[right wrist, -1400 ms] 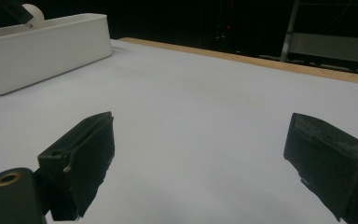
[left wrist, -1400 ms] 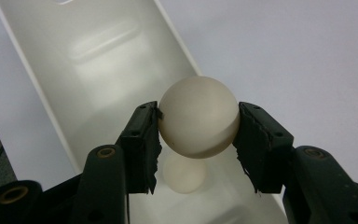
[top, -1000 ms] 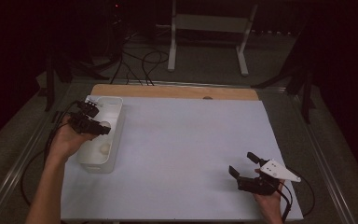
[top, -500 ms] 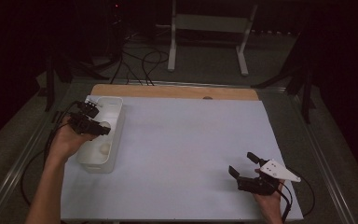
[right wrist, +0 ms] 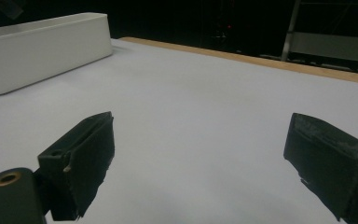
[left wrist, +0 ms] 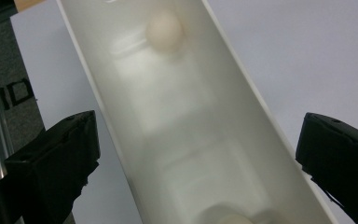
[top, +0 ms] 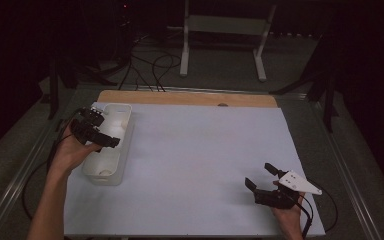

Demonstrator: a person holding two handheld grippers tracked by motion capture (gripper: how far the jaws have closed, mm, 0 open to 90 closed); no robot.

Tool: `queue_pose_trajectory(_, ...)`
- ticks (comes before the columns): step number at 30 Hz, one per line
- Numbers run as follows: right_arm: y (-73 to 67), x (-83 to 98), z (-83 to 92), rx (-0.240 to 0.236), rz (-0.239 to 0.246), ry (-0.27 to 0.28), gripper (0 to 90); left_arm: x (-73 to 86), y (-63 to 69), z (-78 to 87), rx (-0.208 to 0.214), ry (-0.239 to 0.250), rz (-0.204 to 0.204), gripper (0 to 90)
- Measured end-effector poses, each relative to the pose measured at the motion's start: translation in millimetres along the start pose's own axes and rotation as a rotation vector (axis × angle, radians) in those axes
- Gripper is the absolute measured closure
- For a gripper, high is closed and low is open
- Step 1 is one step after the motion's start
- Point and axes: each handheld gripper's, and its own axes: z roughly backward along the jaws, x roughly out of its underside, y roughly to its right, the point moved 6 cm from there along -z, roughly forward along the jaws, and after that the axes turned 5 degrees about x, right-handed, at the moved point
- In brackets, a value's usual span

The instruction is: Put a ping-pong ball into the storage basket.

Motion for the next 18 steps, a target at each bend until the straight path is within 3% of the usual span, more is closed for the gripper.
queue_pose_trajectory(18, 0.2, -0.1, 0.2, 0.000, 0.000, 0.000, 8.4, -4.8, 2.3, 7.9, -0.005, 0.073, -0.005, 0.4)
